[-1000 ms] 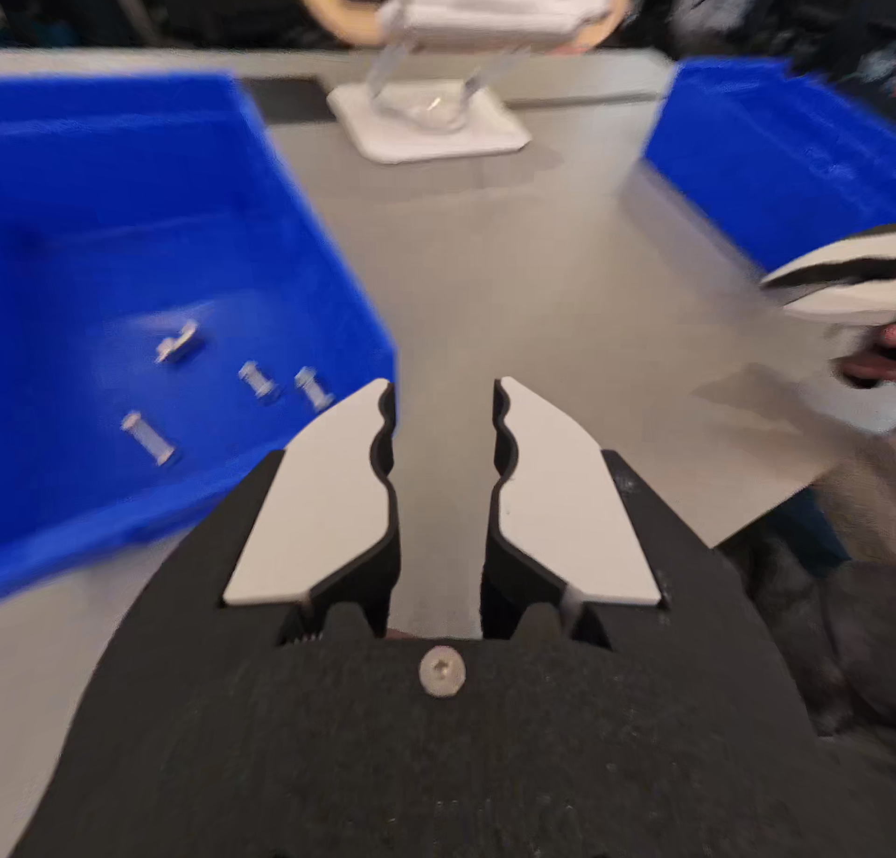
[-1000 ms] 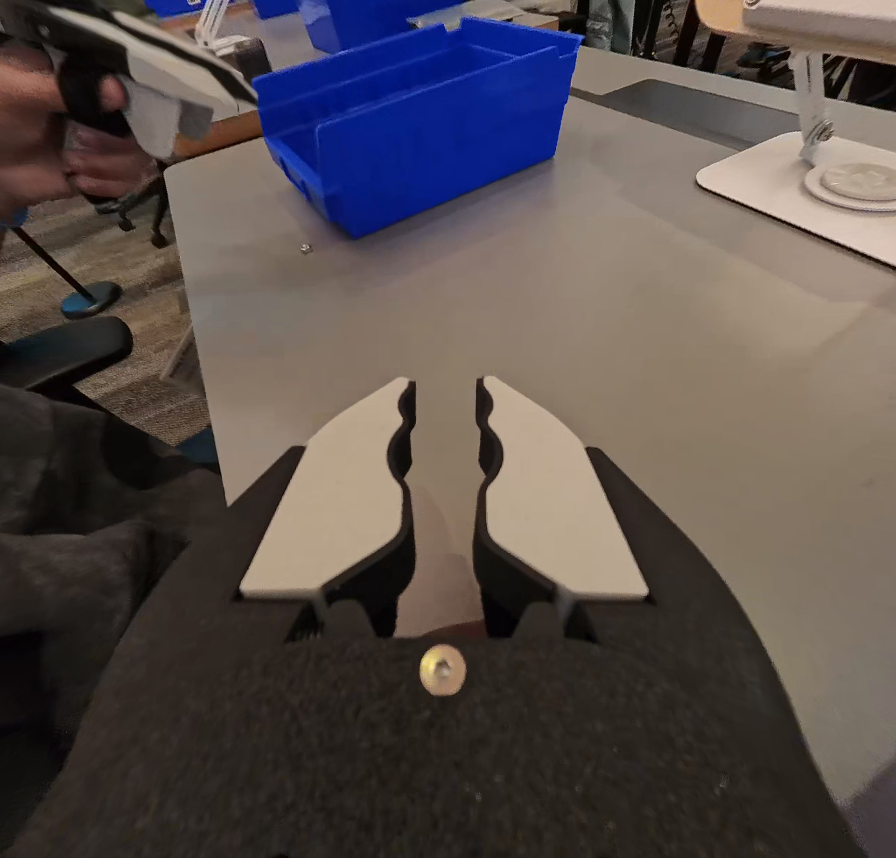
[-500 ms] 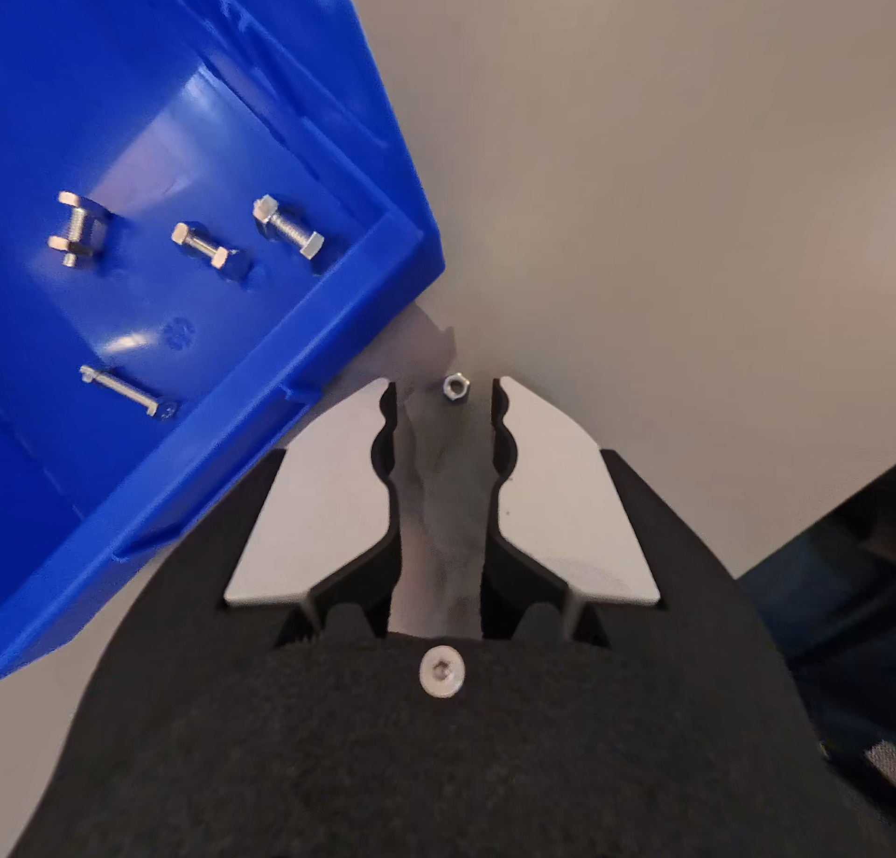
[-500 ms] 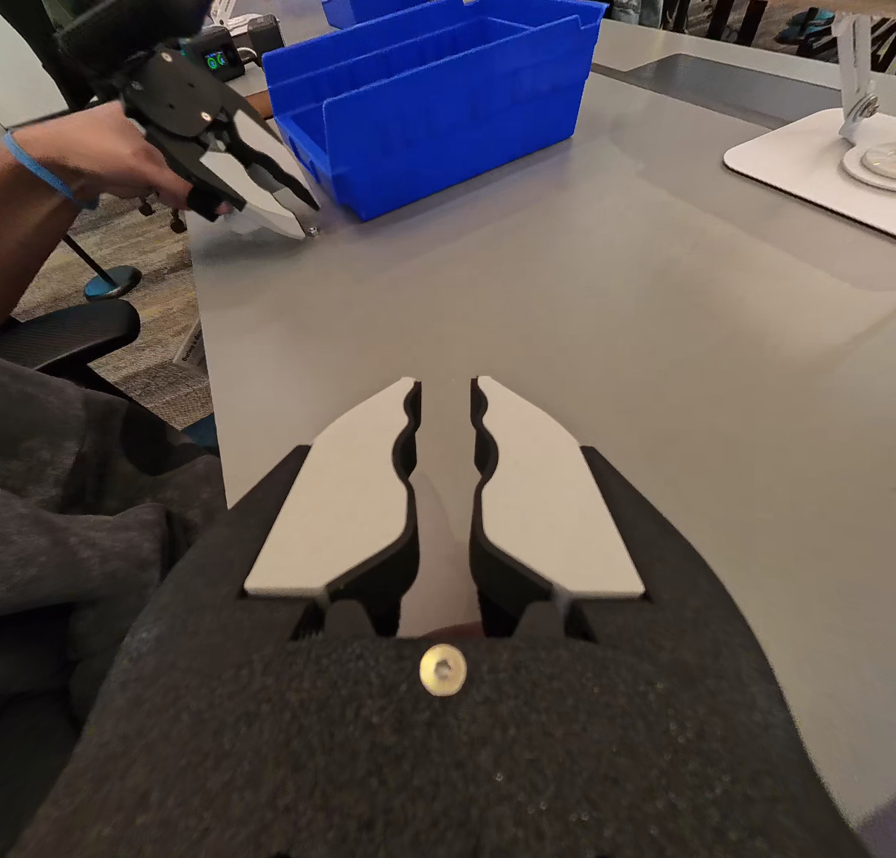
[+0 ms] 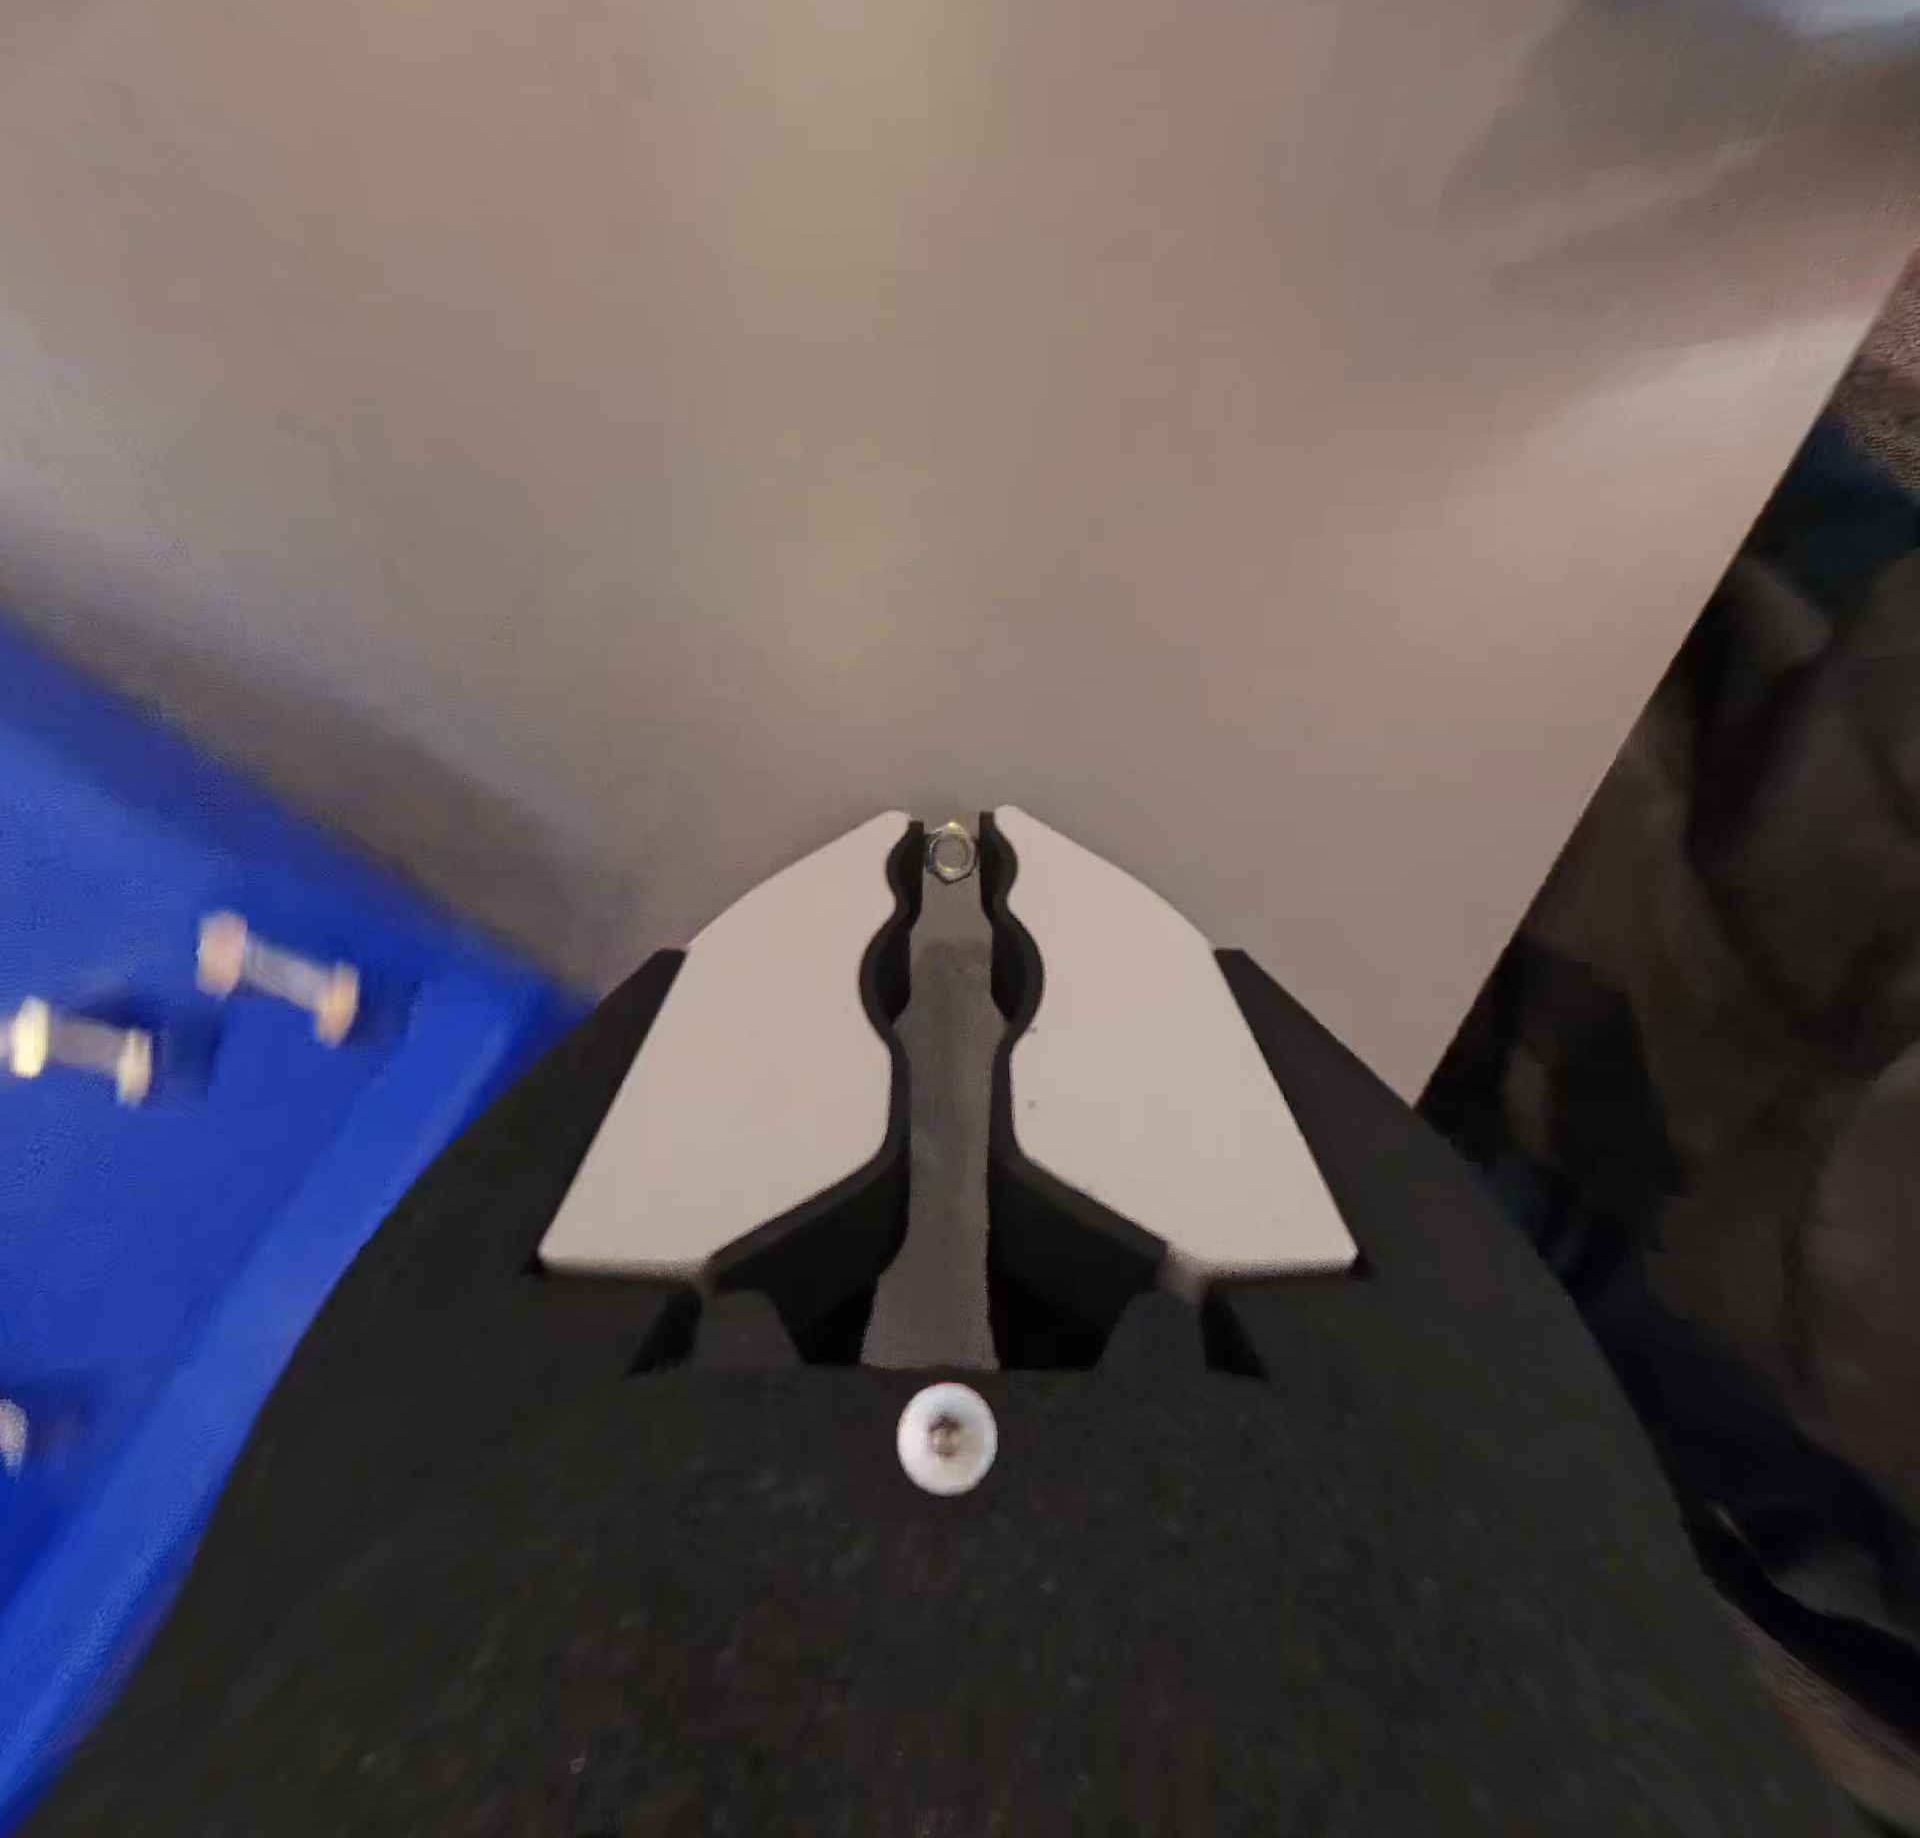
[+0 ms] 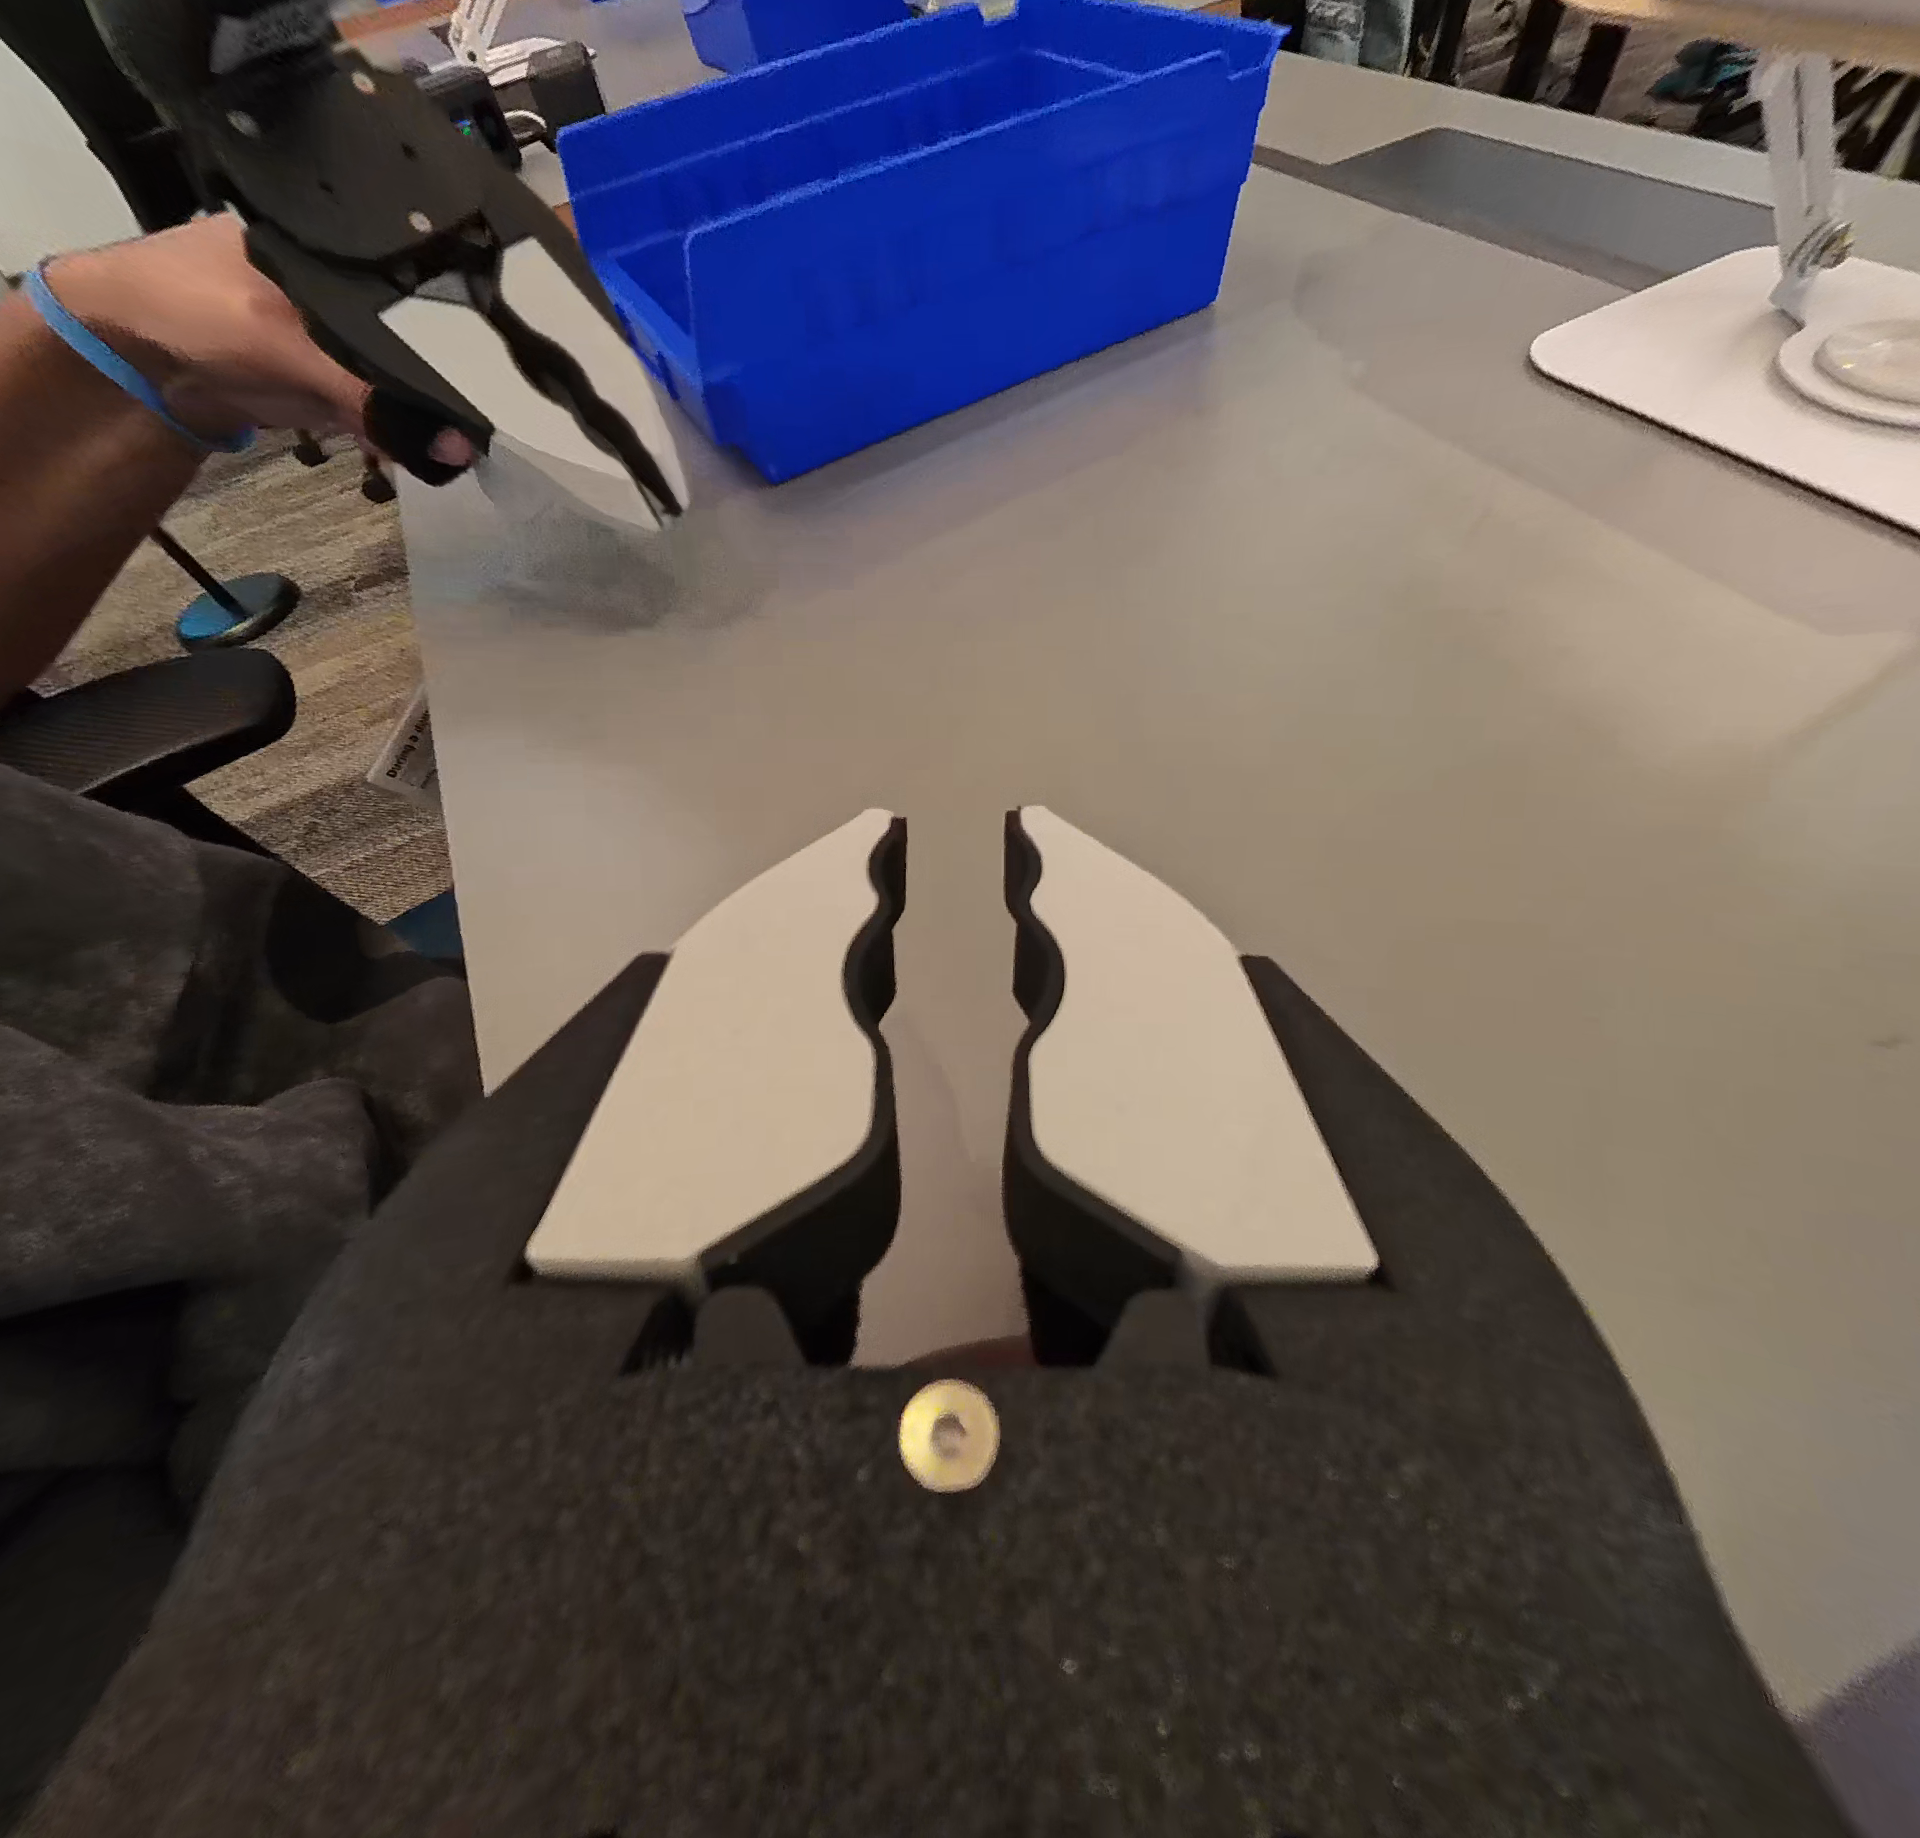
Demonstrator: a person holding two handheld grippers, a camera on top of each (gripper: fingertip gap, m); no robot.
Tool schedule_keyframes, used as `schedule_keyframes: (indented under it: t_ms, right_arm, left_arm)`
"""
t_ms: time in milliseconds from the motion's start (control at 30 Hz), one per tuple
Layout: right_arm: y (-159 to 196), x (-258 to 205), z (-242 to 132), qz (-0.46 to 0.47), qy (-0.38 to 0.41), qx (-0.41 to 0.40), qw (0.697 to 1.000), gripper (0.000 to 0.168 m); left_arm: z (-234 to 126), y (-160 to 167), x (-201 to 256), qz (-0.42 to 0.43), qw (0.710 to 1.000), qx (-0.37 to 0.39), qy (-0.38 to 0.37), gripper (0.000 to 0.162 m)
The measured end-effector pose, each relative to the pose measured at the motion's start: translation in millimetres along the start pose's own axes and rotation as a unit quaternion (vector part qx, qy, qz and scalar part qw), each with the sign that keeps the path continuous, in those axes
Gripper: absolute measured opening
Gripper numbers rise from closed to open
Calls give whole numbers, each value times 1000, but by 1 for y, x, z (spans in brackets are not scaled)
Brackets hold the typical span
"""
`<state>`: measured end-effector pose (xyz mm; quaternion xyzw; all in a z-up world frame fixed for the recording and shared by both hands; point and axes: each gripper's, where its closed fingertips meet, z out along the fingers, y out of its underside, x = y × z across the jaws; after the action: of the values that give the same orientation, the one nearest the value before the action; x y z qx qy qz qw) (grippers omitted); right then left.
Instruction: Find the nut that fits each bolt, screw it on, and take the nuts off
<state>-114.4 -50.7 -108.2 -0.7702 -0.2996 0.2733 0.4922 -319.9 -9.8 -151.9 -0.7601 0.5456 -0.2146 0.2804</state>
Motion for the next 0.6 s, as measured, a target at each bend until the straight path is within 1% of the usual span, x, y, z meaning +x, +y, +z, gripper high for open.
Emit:
schedule_keyframes:
  t_ms: [67, 100, 167, 200, 267, 333, 400, 600]
  right_arm:
    - [-2, 5, -3, 2, 12, 1, 1000, 17]
    - [-3, 8, -4, 6, 20, 1, 1000, 17]
    - [-3, 14, -7, 16, 29, 1, 999, 17]
    - [-1, 17, -8, 21, 33, -1, 999, 17]
    - [2, 20, -10, 29, 37, -5, 999, 17]
    - [2, 21, -12, 36, 35, -2, 999, 17]
    - [1, 20, -14, 39, 31, 1, 999, 17]
    - [2, 19, -18, 37, 30, 2, 999, 17]
  left_arm:
    - [26, -38, 12, 31, 999, -8, 5, 10]
    - [43, -56, 11, 39, 999, -19, -8, 10]
    - [80, -88, 0, 24, 997, -49, -46, 10]
    - [99, -99, -2, 13, 997, -66, -42, 10]
    - [130, -120, -3, 0, 997, -78, -14, 10]
    - [150, -129, -4, 11, 996, -91, 0, 10]
    - [160, -133, -4, 26, 995, -97, 2, 10]
    - [171, -132, 1, 46, 992, -119, 11, 10]
